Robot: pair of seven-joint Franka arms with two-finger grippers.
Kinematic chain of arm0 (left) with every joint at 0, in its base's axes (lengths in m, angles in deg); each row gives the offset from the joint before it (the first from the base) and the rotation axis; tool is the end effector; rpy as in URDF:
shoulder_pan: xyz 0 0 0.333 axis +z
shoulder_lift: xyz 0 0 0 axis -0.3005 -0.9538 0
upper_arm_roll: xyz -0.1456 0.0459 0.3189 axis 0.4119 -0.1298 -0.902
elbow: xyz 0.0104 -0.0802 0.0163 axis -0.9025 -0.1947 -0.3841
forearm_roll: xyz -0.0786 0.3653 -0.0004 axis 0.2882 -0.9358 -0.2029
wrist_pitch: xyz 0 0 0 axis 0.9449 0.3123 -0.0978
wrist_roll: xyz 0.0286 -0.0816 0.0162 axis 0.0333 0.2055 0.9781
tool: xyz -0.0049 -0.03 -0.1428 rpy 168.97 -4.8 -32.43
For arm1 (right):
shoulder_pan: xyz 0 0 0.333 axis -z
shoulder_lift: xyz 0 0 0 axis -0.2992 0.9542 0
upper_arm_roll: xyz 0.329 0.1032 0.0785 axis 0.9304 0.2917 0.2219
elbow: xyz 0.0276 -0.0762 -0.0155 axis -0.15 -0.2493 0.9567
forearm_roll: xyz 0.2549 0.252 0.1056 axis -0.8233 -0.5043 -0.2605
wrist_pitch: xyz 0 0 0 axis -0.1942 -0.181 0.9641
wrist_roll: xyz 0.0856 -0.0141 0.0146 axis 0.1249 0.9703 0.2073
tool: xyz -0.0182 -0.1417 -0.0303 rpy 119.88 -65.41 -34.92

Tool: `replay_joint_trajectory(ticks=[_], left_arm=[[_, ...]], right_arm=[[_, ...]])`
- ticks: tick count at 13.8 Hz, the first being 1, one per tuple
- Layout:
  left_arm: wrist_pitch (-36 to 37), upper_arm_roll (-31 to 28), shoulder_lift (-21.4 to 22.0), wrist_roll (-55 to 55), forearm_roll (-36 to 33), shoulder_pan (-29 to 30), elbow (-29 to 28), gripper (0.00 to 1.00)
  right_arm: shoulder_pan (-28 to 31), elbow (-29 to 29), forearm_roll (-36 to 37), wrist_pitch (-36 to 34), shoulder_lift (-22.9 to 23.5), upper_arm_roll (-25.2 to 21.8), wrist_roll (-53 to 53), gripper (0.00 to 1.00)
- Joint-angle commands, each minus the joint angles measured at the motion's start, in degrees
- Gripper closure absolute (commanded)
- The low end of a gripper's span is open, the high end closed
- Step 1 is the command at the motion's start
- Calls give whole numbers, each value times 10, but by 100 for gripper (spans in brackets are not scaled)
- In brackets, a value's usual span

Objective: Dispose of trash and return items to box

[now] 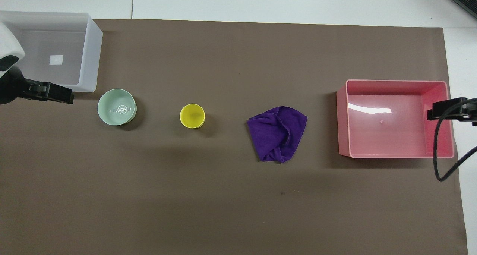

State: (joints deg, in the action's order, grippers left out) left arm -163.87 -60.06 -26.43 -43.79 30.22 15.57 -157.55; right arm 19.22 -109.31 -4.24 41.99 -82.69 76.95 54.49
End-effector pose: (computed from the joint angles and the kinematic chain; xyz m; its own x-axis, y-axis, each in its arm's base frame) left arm 0.5494 -0.0480 0.6045 0.9834 -0.1738 0.0518 -0.1750 -0.9844 0.0201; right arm 0.5038 -0.0348 0.6325 0.9902 -0.1361 0.0314 -0.1362 -0.9907 0.0022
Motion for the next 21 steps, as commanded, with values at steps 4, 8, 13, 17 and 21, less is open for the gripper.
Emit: replay_joint_trajectory(ticks=[4, 8, 13, 17, 21], left_arm=[[0, 1, 6, 8, -10, -2, -7, 0], [7, 1, 8, 8, -10, -3, -8, 0], [-47, 1, 17, 6, -10, 0, -41, 0], [-97, 1, 11, 6, -10, 0, -79, 0], [-202, 1, 5, 7, -10, 2, -162, 0]], right_arm=[[-1, -69, 11, 53, -24, 10, 6, 0], [-1, -68, 10, 55, -25, 10, 11, 0], [5, -67, -12, 59, -26, 3, 72, 0], [4, -71, -9, 52, -28, 4, 68, 0], [4, -72, -9, 48, -28, 4, 66, 0]])
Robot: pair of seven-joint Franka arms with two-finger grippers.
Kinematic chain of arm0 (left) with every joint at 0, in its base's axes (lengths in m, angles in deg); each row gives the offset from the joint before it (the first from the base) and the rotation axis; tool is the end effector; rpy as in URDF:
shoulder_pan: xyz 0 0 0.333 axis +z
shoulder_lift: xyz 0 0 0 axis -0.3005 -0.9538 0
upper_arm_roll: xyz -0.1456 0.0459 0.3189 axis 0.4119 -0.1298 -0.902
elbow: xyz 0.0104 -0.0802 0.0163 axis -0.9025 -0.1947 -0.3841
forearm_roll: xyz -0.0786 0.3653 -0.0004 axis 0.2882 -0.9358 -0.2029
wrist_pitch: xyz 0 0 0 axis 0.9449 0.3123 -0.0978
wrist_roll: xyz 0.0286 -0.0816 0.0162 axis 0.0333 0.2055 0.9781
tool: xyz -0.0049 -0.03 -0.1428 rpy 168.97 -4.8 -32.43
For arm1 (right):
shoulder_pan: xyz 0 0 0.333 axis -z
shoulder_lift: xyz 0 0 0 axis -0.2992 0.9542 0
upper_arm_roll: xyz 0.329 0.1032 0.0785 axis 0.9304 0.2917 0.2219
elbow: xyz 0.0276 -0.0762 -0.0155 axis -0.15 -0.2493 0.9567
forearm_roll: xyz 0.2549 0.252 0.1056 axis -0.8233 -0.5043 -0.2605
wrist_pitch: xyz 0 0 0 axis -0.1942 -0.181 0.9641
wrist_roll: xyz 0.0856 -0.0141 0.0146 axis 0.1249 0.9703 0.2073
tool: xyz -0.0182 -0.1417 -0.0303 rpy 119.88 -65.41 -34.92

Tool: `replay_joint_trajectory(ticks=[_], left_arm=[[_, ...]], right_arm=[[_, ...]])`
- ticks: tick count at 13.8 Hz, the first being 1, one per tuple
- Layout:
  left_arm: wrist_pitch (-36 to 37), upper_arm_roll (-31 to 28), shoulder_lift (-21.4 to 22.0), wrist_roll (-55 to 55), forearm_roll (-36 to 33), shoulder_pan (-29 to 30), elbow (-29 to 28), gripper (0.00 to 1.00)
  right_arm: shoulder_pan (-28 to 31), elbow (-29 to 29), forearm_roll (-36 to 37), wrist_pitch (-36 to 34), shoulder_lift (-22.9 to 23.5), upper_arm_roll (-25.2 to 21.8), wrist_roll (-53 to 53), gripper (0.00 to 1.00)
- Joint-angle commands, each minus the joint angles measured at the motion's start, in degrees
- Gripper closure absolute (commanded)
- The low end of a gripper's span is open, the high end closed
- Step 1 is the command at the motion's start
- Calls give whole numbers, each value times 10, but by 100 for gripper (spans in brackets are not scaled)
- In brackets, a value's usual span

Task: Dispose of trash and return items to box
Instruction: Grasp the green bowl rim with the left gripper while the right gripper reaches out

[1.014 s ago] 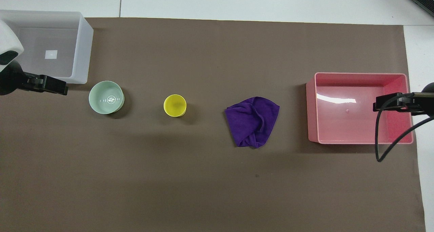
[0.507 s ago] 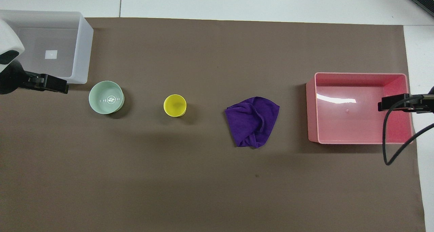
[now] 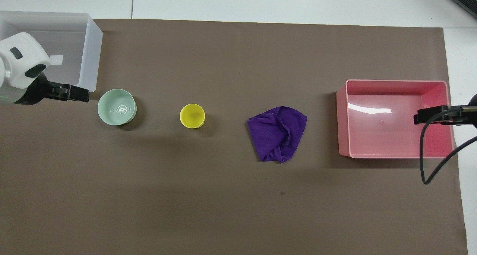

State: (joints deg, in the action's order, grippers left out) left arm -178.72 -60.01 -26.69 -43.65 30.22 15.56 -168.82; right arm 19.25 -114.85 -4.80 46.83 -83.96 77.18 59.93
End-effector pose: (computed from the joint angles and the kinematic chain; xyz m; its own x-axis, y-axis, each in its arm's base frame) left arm 0.5637 -0.0490 0.5349 0.9801 -0.1659 0.1092 -0.1684 -0.9856 0.0143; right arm 0.5026 -0.0315 0.6071 0.9984 -0.0385 0.0413 -0.0384 -0.9993 -0.0046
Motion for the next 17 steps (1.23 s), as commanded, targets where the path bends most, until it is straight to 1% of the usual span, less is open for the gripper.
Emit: replay_joint_trajectory(ticks=[1, 3, 6, 8, 9, 12, 14, 15, 16, 17], left_arm=[[-79, 0, 6, 7, -10, 9, -70, 0], [-132, 0, -7, 8, -10, 13, -104, 0], [-199, 1, -39, 3, -10, 29, -130, 0], [-233, 0, -49, 3, -9, 31, -150, 0], [-251, 0, -66, 4, -9, 31, -152, 0], [-293, 0, -107, 3, -10, 33, -153, 0], [-314, 0, -131, 4, -9, 34, -154, 0], [-315, 0, -131, 4, -9, 35, -158, 6], [-313, 0, -130, 8, -9, 35, -160, 28], [-311, 0, -130, 9, -9, 35, -161, 64]], right_arm=[[3, -17, -3, 0, -15, 2, 10, 0], [1, -17, -3, -1, -15, 2, 10, 0], [0, -18, -3, -1, -17, 3, 10, 0], [-3, -38, -8, 21, -21, 5, 10, 0], [-4, -54, -11, 46, -25, 8, 6, 0], [-55, -87, -11, 118, -17, 10, -35, 0], [-91, -104, -11, 187, 24, 10, -55, 0], [-109, -104, -12, 209, 45, 10, -64, 0], [-122, -104, -13, 226, 59, 10, -75, 0], [-135, -104, -14, 240, 74, 10, -78, 0]])
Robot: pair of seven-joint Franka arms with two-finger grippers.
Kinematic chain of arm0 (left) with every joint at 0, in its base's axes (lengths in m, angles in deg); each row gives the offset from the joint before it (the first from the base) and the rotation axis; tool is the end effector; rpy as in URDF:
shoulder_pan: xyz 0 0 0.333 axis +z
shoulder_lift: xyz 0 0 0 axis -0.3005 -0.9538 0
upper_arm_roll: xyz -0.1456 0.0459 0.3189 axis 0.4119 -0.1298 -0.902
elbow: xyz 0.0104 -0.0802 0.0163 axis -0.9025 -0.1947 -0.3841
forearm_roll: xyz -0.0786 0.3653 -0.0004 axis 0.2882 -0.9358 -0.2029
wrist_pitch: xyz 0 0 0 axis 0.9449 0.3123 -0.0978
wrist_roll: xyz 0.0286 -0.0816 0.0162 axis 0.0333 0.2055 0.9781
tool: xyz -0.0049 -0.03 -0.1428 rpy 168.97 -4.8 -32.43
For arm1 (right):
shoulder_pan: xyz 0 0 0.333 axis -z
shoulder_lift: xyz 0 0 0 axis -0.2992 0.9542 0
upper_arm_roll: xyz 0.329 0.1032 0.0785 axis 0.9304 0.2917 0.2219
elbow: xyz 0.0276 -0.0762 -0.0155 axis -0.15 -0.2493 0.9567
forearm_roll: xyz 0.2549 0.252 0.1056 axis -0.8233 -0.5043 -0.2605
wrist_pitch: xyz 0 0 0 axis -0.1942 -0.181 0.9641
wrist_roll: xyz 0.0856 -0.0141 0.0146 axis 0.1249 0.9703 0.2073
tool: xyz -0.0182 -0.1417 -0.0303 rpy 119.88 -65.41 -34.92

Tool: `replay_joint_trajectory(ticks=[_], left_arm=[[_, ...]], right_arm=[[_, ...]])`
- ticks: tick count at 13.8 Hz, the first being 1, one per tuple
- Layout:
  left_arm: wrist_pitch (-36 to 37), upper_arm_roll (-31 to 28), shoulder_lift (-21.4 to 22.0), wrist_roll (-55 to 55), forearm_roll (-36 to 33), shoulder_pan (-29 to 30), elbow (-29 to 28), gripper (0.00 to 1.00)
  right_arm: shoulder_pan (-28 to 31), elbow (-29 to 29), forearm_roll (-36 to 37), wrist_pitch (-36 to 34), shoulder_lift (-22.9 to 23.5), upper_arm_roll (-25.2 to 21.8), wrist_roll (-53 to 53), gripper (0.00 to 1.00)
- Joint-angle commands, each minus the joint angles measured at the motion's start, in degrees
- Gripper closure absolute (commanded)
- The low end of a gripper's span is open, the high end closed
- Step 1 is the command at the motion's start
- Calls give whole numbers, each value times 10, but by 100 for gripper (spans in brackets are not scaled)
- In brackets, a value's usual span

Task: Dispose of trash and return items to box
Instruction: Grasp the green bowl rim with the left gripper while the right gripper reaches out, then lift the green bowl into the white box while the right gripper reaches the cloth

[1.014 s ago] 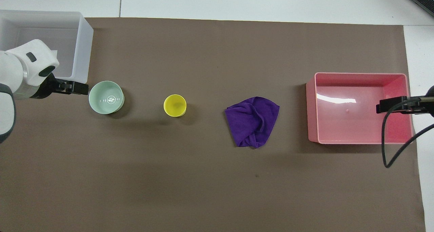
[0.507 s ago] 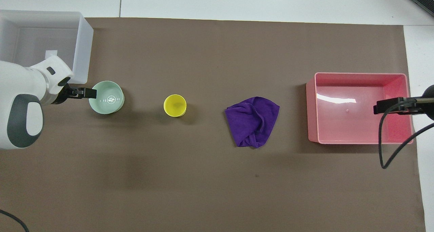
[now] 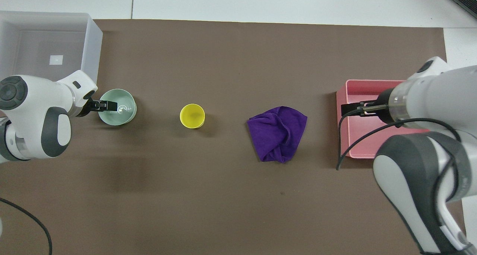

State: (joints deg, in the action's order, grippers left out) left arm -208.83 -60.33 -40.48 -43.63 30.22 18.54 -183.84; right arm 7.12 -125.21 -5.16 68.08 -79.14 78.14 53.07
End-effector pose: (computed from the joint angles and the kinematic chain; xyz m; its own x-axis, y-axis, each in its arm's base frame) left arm 0.5969 -0.0146 0.3278 0.9866 -0.0959 0.1319 -0.0989 -0.9950 0.0165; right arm 0.5422 0.0920 0.5145 0.9873 0.0645 0.1451 0.0685 -0.9974 -0.0224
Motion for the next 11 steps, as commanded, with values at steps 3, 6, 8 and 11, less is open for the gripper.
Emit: replay_joint_trajectory(ticks=[3, 6, 8, 11], left_arm=[[-9, 4, 8, 8, -8, 10, -10, 100], [-6, 4, 8, 5, -8, 12, -6, 100], [3, 3, 14, 3, -8, 12, -1, 100], [62, 3, 43, 3, -8, 12, 31, 100]], right_arm=[[-53, -1, -11, 79, 70, 0, -36, 0], [-91, -2, -11, 123, 119, 0, -48, 0], [-110, -2, -11, 158, 149, 0, -47, 0], [-130, -3, -11, 193, 183, 1, -43, 0]])
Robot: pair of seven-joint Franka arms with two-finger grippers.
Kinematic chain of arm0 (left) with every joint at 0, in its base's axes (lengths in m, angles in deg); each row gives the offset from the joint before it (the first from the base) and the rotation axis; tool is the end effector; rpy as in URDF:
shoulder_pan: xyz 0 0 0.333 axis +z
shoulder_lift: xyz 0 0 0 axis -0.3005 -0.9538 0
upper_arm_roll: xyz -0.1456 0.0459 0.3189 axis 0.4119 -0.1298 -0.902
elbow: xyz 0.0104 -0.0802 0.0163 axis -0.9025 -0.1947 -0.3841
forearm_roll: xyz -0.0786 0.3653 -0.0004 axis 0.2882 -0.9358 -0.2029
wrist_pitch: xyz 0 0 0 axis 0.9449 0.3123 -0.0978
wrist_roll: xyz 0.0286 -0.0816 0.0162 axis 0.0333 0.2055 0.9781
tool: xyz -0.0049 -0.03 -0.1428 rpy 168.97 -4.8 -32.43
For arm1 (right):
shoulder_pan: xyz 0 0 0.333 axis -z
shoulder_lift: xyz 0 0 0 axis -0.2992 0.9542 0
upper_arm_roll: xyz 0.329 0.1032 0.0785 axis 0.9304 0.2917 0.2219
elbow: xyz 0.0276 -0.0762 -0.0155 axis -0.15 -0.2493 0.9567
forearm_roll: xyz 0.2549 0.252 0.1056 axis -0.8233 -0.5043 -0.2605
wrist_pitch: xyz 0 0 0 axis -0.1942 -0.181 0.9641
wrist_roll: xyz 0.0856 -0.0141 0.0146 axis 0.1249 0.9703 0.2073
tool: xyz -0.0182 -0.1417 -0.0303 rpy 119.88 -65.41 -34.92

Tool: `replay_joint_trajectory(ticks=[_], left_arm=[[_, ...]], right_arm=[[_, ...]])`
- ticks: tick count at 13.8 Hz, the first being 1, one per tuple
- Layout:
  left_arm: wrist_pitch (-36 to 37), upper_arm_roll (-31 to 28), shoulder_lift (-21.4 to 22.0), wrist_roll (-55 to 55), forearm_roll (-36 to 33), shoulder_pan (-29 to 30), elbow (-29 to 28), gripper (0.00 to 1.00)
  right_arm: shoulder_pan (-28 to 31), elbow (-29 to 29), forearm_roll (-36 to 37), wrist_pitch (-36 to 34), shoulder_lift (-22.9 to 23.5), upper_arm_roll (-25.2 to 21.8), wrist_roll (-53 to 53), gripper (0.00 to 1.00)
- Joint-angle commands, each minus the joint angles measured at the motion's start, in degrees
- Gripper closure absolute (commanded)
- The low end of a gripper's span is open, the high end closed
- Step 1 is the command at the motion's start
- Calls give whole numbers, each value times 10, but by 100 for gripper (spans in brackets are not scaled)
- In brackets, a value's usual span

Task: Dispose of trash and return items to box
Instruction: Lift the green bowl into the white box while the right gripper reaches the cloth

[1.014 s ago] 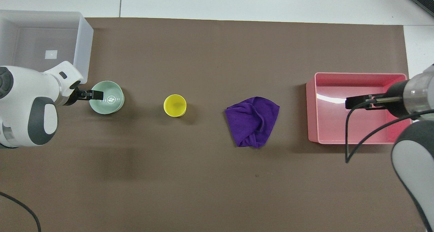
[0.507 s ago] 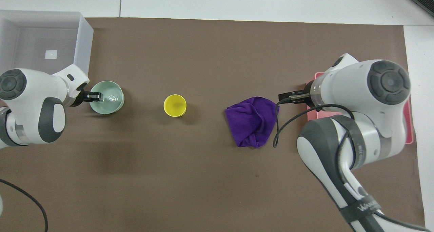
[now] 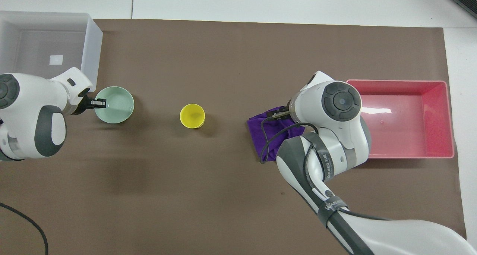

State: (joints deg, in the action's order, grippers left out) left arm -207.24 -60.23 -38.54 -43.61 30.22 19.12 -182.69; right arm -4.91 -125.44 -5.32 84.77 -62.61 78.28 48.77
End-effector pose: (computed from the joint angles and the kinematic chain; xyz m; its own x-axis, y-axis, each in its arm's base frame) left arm 0.5994 -0.0097 0.3538 0.9836 -0.0878 0.1577 -0.0912 -0.9957 0.0140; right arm 0.5756 0.2303 0.3744 0.9704 0.1954 0.1422 0.2017 -0.9790 -0.0311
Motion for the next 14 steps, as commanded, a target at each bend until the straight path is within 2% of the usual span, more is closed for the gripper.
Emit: replay_joint_trajectory(ticks=[1, 4, 6, 10, 12, 14], left_arm=[[64, 2, 32, 3, -8, 6, 33, 100], [115, 1, 29, 3, -8, 8, 98, 100], [111, 1, 17, 3, -6, 21, 124, 100], [124, 1, -40, 2, 1, 60, 215, 100], [154, 1, -94, 2, 2, 79, 294, 100], [207, 1, -166, 5, 2, 89, 413, 100]], right_arm=[[-16, -3, -9, 36, 26, 0, 1, 0], [-19, -29, -8, 52, 30, -1, 10, 0], [-19, -49, -8, 63, 29, 0, 15, 0], [-19, -60, -8, 101, 34, 0, 17, 0], [-19, -61, -8, 102, 38, 0, 10, 31], [-19, -63, -8, 102, 39, 0, 10, 50]])
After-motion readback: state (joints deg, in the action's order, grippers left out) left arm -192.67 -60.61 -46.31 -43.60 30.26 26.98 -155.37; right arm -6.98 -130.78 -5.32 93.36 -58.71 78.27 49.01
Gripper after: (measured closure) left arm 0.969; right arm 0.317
